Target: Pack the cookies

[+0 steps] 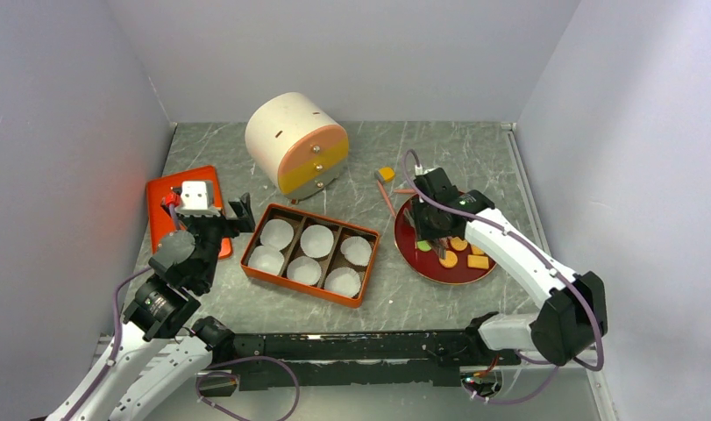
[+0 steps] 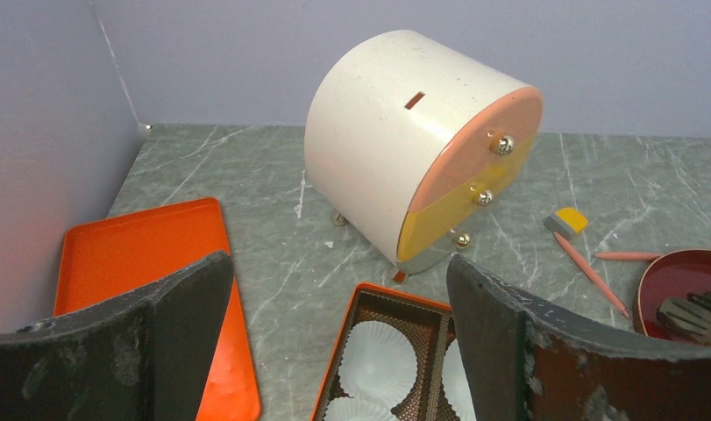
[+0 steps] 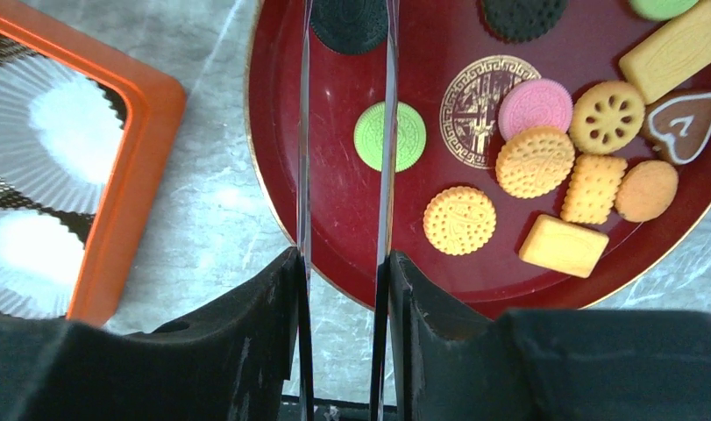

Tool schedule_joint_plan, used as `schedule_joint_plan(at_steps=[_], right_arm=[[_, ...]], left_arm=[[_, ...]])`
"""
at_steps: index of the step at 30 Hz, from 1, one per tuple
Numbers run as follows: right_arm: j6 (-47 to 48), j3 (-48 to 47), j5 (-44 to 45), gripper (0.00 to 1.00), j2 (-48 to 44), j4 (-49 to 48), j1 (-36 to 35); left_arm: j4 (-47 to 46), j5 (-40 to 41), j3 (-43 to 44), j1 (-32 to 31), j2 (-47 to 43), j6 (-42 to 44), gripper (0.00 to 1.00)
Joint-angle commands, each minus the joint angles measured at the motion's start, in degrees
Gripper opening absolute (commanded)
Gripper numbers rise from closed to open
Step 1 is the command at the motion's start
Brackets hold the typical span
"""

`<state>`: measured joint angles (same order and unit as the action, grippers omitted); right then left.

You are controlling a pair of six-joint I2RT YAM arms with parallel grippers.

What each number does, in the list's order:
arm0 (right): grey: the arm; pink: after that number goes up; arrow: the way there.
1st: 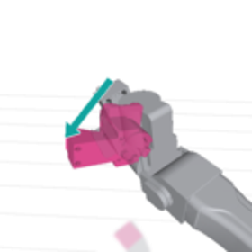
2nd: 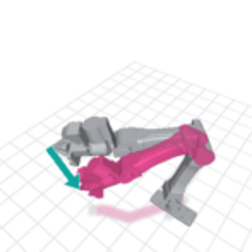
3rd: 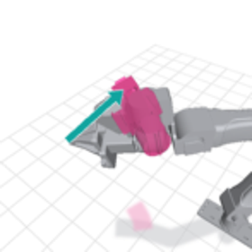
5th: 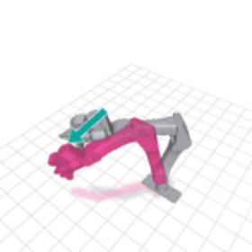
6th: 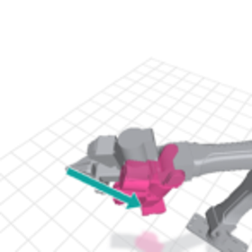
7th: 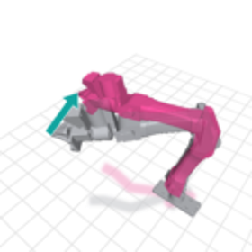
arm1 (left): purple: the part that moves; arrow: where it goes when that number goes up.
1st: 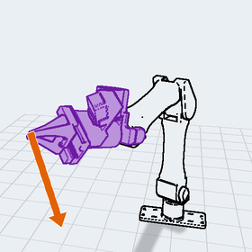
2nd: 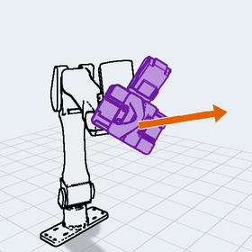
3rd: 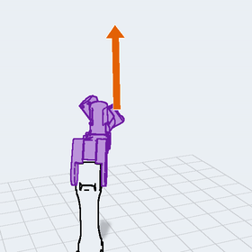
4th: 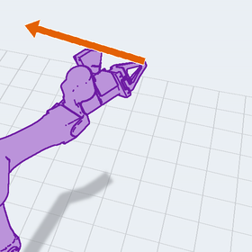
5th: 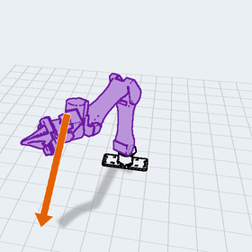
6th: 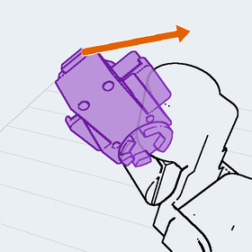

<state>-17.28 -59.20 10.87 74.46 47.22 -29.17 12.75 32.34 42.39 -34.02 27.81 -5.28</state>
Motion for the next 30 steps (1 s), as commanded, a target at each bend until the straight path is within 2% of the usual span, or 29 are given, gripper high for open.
schedule_joint_plan(at_steps=[1, 10, 19, 30], right_arm=[[2.8, -4.6, 0.5, 0.28, -3.8, -0.3, 0.2], [5.9, -9.4, -2.7, 0.26, -5.4, -2.0, -2.6], [6.4, -13.3, -2.0, 0.26, -1.7, -7.4, -14.3], [7.9, -17.4, -5.9, 0.26, 6.8, -16.2, -25.7]], left_arm=[[-2.2, -0.6, -0.1, 0.7, -0.7, -0.3, 0.96], [-2.0, 0.1, -0.1, 1.9, -0.4, -1.1, 0.96], [-1.4, 2.6, 0.0, 3.0, -0.4, -2.2, 0.96], [-0.6, 3.9, 0.1, 4.0, -0.2, -3.2, 0.96]])
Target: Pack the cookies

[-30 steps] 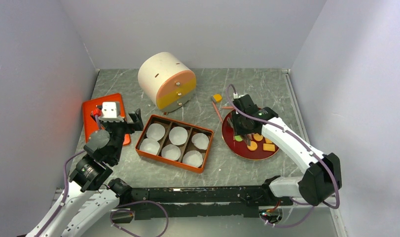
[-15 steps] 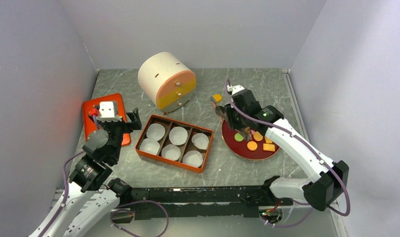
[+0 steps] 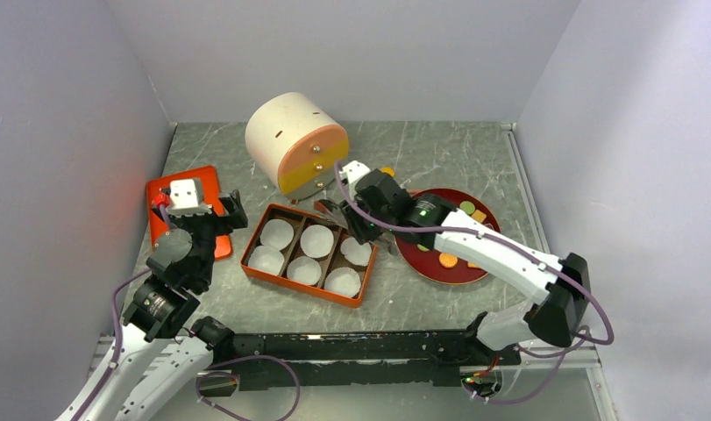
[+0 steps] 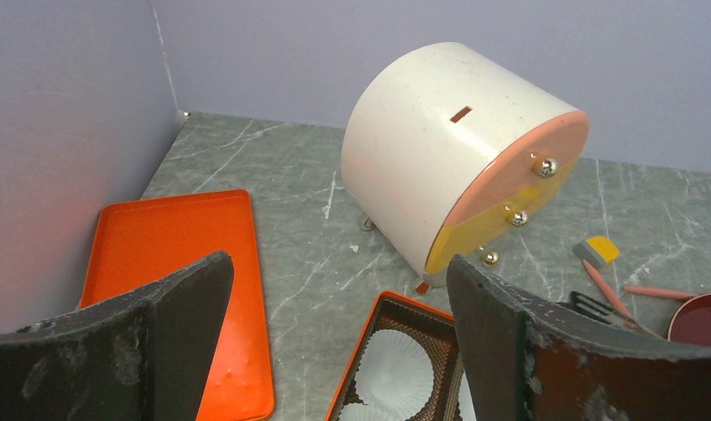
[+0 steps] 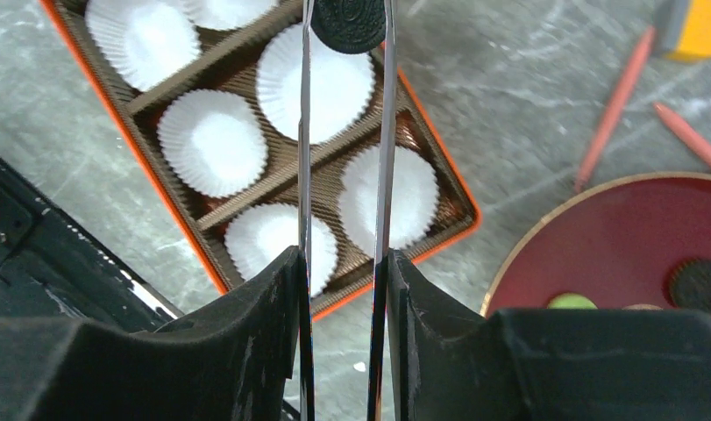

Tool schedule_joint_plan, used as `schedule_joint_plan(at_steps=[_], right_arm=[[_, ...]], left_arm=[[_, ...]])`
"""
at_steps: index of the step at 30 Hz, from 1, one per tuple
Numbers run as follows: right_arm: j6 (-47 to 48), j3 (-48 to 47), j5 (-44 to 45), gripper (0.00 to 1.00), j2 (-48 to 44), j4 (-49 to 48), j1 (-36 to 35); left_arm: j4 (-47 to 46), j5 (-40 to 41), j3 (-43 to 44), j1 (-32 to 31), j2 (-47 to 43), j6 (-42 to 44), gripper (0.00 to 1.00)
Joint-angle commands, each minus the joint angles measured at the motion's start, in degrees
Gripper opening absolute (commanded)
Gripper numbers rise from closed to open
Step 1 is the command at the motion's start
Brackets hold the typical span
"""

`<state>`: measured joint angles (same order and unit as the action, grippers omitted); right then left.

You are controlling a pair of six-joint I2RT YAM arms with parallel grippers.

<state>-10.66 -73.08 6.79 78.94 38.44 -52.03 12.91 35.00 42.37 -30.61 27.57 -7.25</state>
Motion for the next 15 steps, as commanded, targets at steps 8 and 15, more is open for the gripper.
schedule_joint_plan(at_steps=[8, 15], right_arm=[[2.7, -7.3, -3.7, 0.26, 11.2, -13.3, -6.4], [3.6, -10.8, -4.9, 0.26, 18.6, -14.8, -7.2]], left_arm=[[-0.8, 0.5, 0.1, 1.2, -0.2, -1.4, 0.96], [-1.0, 0.1, 0.0, 1.3, -0.3, -1.5, 0.96]])
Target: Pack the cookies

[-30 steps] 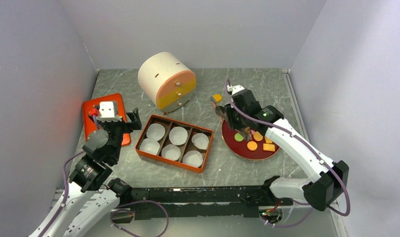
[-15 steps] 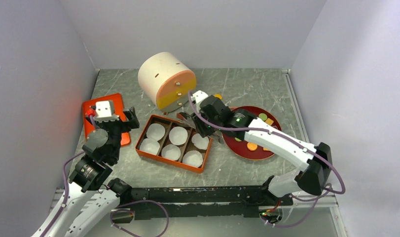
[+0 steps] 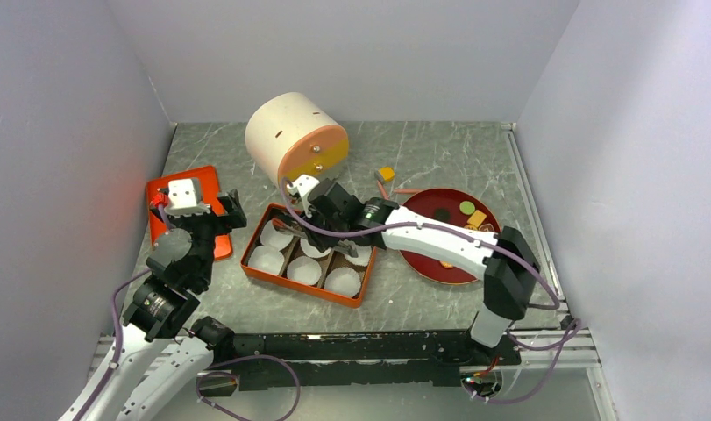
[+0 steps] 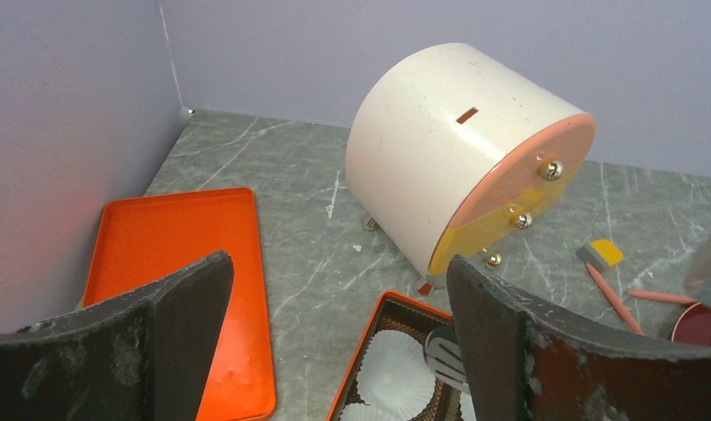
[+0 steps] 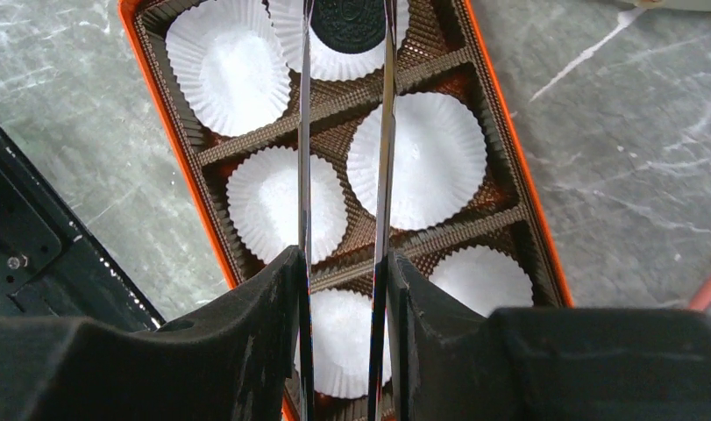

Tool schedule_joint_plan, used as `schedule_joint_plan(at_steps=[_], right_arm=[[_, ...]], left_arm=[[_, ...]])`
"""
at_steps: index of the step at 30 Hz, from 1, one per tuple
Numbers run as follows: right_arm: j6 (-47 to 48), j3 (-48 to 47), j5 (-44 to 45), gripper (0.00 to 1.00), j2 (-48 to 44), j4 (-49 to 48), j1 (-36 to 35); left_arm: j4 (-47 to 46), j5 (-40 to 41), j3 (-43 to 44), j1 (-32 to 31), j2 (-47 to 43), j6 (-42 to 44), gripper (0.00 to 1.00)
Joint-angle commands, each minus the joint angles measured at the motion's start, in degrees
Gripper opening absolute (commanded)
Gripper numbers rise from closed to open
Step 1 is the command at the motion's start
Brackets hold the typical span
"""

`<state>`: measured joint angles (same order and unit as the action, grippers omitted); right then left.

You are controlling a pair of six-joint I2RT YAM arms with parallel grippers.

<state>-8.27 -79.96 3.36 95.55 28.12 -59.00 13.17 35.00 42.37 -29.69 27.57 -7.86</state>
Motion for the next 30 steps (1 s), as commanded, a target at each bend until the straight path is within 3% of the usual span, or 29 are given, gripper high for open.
schedule_joint_plan(at_steps=[1, 22, 30], right_arm=[[1.2, -4.6, -1.8, 0.25, 3.0, -4.5, -0.4], [1.6, -9.6, -2.0, 0.30, 13.9, -3.6, -1.0], [1.4, -9.3, -1.7, 0.45, 13.0, -3.8, -0.9]], left_arm=[[-1.2, -0.1, 0.0, 0.4, -0.2, -0.8, 0.96], [-1.2, -1.0, -0.1, 0.6, -0.7, -0.9, 0.97], [-1.1, -1.2, 0.0, 0.7, -0.8, -0.9, 0.96]])
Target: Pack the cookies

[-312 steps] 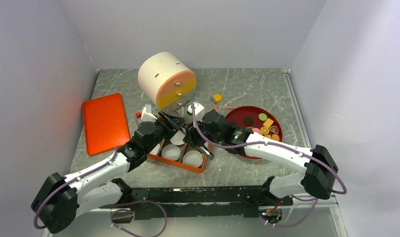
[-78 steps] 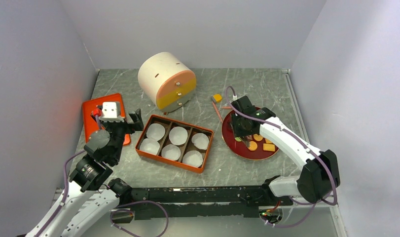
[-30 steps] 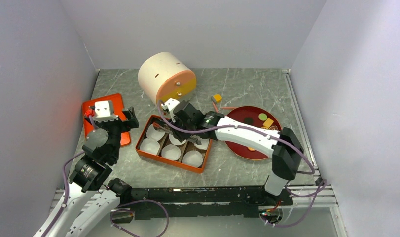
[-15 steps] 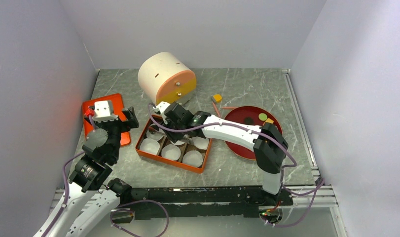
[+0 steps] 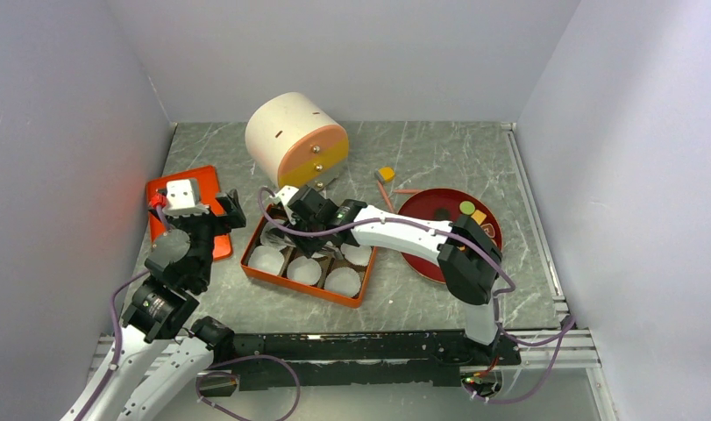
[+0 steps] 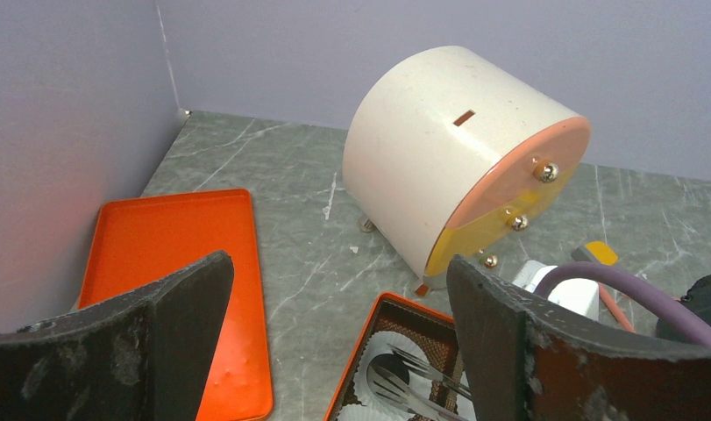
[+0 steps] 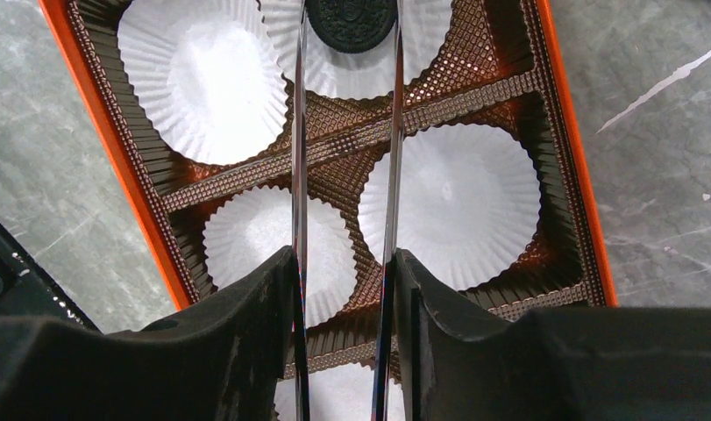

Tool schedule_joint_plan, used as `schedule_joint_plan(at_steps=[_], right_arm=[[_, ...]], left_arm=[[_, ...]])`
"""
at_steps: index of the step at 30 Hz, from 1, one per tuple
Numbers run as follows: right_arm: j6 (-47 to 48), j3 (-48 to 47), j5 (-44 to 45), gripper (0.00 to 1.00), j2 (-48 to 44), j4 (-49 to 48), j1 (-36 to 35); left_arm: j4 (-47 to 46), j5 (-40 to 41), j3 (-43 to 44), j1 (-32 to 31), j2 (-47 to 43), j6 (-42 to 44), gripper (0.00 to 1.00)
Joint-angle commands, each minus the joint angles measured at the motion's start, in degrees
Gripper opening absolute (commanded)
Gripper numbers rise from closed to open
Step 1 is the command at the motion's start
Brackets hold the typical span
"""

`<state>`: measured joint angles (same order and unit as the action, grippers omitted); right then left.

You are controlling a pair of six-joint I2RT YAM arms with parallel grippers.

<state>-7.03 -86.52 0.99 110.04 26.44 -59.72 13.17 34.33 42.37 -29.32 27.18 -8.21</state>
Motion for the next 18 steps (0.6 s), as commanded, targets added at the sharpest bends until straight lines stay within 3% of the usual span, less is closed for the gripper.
schedule_joint_plan(at_steps=[1, 7, 18], right_arm=[[0.2, -2.7, 0.7, 0.47, -1.7, -2.1, -0.3], [0.0, -2.6, 1.3, 0.54, -3.4, -1.8, -0.3], [-0.8, -1.0, 2.5, 0.54, -10.7, -0.7, -0.5]], left_arm=[[-1.1, -0.5, 0.0, 0.3, -0.4, -0.5, 0.96], [-1.1, -0.7, 0.0, 0.4, -0.4, -0.6, 0.96], [-1.1, -1.0, 0.0, 0.5, -0.3, -0.6, 0.96]])
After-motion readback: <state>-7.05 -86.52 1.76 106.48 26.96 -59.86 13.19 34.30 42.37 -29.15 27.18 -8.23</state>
